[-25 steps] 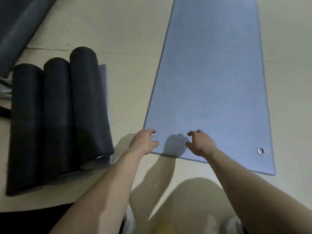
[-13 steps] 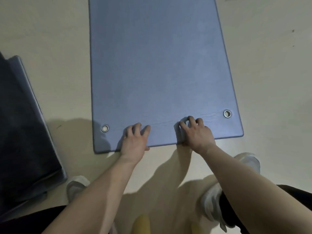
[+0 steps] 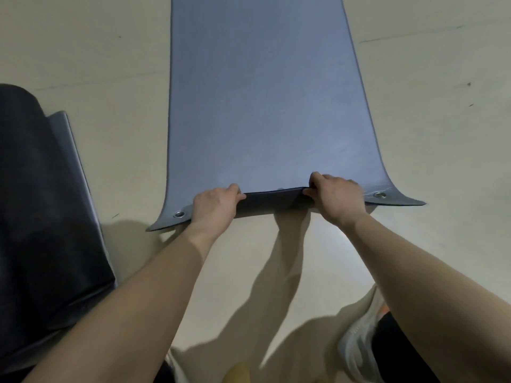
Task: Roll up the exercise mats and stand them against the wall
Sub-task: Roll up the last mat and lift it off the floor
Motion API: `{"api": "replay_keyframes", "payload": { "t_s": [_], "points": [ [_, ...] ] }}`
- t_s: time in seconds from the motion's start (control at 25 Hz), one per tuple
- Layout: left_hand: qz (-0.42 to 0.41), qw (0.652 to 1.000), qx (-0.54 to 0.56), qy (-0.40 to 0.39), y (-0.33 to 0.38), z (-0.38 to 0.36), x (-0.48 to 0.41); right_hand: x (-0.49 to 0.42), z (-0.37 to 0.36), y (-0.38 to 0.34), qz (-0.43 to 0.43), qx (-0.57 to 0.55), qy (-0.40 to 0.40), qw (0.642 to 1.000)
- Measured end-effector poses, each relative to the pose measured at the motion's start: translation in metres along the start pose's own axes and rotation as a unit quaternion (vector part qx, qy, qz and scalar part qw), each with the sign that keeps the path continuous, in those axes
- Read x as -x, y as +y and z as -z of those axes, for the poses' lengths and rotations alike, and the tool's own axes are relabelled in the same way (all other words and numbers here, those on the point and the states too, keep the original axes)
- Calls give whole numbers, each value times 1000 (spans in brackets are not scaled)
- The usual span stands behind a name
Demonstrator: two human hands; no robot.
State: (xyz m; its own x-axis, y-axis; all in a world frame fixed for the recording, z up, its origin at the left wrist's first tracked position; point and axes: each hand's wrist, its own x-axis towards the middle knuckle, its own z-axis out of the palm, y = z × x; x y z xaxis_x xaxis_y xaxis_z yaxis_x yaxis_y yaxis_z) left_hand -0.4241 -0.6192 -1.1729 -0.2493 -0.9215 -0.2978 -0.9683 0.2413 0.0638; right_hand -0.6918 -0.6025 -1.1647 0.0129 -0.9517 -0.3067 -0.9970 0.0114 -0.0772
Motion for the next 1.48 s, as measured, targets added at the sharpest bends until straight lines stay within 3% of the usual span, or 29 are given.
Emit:
{"api": "replay_keyframes", "payload": {
  "t_s": [0.12,0.2,0.32,0.48,0.52,0.64,0.72,0.84,1.0,1.28,1.36,1.48],
  "points": [
    [8,995,-5,97,-5,3,-30,-32,-6,-11,-19,-12,104,994],
    [13,996,-31,88,-6,3,-53,-51,-15,-18,-45,33,134,989],
    [38,998,-25,46,-5,-6,-77,-64,-32,-20,-77,80,122,986],
    [-20,984,-26,177,-10,-40,-45,-41,-55,-19,-52,43,123,990],
    [-37,984,-23,174,-12,-49,-30,-32,-61,-15,-35,32,115,992],
    [-71,993,-75,59,-26,-71,2,-13,-73,-2,22,51,26,998],
    [-74,993,-88,42,-33,-74,0,-15,-69,0,37,96,-38,994],
    [-85,996,-16,-7,-33,-52,-14,-25,-56,-5,44,133,-59,988],
    [-34,988,103,-106,-33,6,-8,-21,-19,2,66,82,-112,988],
    [0,922,174,-347,-53,42,24,21,22,-4,58,-44,-320,945],
    [34,915,212,-343,-59,30,26,22,16,-4,33,-80,-322,943],
    [65,941,233,-235,-62,9,19,4,8,-6,-12,-106,-266,958]
  ]
}}
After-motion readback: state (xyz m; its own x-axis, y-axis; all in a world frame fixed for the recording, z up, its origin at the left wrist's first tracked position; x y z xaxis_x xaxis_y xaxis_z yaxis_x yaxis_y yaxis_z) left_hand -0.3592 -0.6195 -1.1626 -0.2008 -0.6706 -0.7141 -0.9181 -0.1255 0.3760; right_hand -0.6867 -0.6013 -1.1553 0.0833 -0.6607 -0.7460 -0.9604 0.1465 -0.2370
